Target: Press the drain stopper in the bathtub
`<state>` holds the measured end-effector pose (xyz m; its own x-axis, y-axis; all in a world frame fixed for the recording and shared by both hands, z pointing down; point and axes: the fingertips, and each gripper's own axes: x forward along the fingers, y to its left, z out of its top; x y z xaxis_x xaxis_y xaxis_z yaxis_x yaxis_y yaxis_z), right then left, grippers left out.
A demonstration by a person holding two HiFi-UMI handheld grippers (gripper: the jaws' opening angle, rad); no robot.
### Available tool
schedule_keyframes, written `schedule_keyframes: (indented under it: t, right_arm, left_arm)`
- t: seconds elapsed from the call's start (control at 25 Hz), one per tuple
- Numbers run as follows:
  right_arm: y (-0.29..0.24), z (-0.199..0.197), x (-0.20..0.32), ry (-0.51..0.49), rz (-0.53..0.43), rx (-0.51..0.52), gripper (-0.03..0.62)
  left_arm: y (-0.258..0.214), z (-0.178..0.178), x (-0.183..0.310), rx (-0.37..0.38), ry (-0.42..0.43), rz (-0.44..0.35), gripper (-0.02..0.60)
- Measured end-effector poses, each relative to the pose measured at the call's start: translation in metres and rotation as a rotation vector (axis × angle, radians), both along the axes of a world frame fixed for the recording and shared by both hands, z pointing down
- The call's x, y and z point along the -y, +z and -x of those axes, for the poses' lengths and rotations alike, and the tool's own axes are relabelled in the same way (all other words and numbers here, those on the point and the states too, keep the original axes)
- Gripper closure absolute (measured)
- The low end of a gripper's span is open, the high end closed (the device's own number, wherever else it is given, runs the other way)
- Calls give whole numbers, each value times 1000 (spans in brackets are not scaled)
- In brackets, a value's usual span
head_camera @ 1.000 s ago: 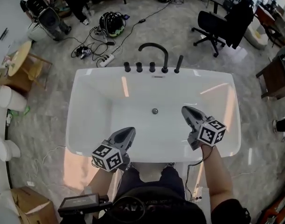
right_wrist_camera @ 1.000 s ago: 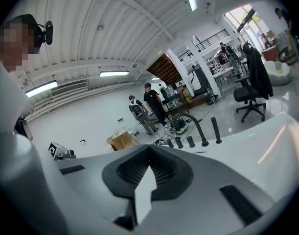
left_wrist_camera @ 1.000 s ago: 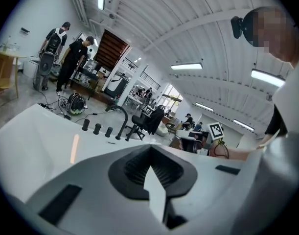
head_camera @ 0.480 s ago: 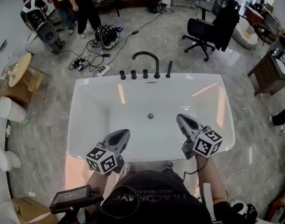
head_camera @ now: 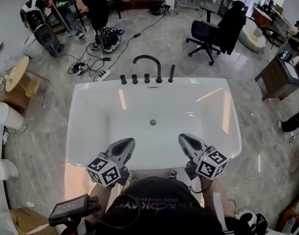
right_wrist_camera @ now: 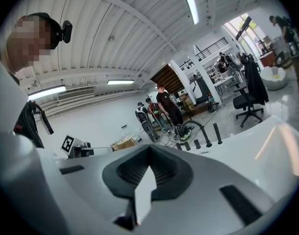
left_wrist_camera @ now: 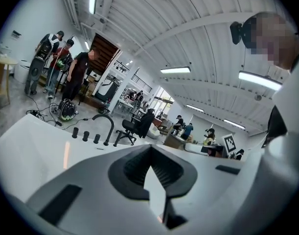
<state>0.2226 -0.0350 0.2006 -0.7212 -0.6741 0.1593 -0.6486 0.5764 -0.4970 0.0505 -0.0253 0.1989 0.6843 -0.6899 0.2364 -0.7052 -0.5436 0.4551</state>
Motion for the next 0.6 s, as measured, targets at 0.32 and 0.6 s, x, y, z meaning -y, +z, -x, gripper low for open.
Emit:
schedule_keyframes:
  t: [0.32, 0.6]
  right_arm:
    - [11, 20, -29, -25, 29, 37, 579]
    - [13, 40, -45, -91, 17, 12, 579]
  left_arm:
    - [2, -13, -10, -4, 49, 1, 574]
    - [7, -27, -19, 1, 87, 2, 574]
